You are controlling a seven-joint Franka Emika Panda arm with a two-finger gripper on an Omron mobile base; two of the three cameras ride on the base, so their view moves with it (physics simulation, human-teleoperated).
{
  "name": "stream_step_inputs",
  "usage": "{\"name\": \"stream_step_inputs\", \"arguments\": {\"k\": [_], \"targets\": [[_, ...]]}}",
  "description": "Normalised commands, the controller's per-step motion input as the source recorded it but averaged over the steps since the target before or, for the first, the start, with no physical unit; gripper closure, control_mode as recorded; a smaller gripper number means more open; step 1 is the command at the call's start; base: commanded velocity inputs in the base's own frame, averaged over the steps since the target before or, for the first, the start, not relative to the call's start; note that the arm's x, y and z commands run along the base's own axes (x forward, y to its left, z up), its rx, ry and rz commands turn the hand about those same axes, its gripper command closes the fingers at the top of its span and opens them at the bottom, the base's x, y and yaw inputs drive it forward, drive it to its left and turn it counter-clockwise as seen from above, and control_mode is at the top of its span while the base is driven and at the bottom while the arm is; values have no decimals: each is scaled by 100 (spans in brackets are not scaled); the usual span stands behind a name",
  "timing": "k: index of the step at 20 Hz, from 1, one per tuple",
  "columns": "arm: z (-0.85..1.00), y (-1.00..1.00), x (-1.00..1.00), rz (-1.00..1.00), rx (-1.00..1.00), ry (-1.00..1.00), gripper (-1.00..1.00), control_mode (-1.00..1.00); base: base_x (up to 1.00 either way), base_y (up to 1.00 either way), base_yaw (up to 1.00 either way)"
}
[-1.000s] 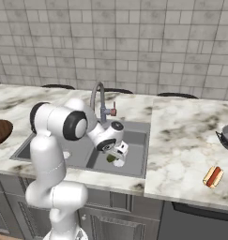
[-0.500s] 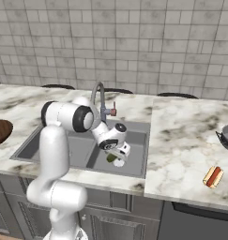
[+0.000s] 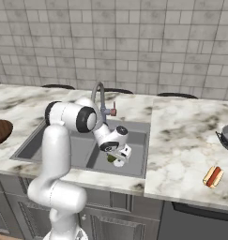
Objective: Pick the cucumber from the sink and place it in the bowl. Then pick the bowl and place it in the microwave. Then close the microwave door and press the start button.
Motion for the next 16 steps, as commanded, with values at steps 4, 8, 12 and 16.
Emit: {"name": "stream_step_inputs", "arguments": {"k": [4,8,12,16], "targets": [[12,1,0,2,0,0,100,-100,0,0,0],[64,0,-23,1,0,0,100,-100,0,0,0],[99,4,-49,0,-2,0,100,-100,0,0,0],[100,1,-67,5,-7,0,100,-100,0,0,0]]}}
